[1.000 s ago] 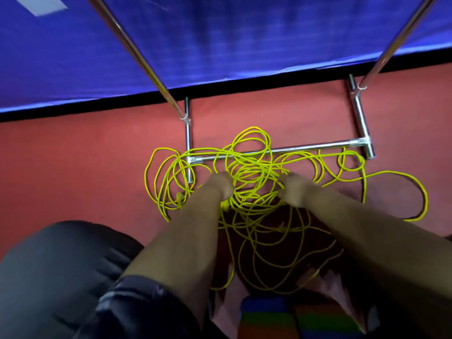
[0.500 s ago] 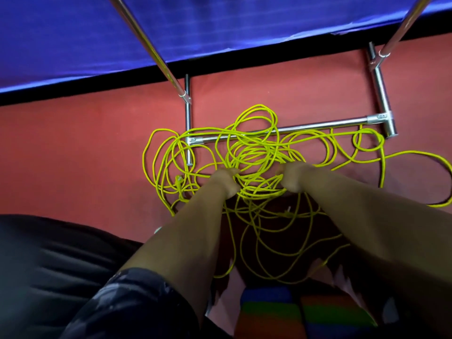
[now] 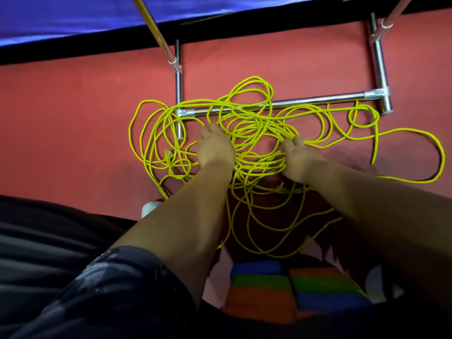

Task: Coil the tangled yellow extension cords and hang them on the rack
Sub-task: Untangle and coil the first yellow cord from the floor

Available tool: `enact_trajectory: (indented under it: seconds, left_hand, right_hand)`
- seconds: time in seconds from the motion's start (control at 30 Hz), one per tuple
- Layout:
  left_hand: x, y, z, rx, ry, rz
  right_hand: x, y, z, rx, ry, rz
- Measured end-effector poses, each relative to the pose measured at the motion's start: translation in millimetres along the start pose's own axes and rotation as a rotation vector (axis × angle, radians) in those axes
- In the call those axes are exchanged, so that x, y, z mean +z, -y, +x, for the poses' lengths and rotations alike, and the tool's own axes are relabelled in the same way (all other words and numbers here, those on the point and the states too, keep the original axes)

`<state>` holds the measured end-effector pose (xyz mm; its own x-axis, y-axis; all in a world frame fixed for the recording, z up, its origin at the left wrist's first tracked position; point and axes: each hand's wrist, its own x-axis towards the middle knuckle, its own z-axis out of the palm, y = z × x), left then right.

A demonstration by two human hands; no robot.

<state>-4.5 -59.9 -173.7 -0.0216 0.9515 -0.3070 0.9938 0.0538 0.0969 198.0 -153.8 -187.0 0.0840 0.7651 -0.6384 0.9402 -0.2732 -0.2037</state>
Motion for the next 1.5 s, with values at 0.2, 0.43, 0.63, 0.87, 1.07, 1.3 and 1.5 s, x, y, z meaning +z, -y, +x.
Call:
enact_trajectory:
  seconds: [0.2, 0.43, 0.63, 0.87, 1.07, 1.3, 1.5]
  left_hand:
    - [31, -13, -38, 0.551, 0.794, 0.202]
    - [48, -28, -63, 0.563, 0.804, 0.479]
    - [9, -37, -35, 0.414, 0.702, -0.258]
    - [-37, -49, -28, 0.294, 0.597, -0.596]
    - [-31, -46, -45, 0.260, 0.657, -0.426]
    - [-98, -60, -40, 0.375, 0.266, -0.501]
    - [-238, -104, -49, 0.388, 0.192, -1.003]
  right_hand:
    - [-3, -2, 1, -0.036, 0.106, -0.164]
    - [-2, -8, -6, -0.061, 0.392, -0.194]
    - [-27, 4, -16, -0.101, 0.370, 0.052]
    - [-100, 7, -21, -0.192, 0.080, 0.263]
    - [-162, 15, -53, -0.307, -0.039, 0.478]
    - [-227, 17, -101, -0.297, -0.343, 0.936]
    - [-281, 8, -130, -0.157, -0.486, 0.964]
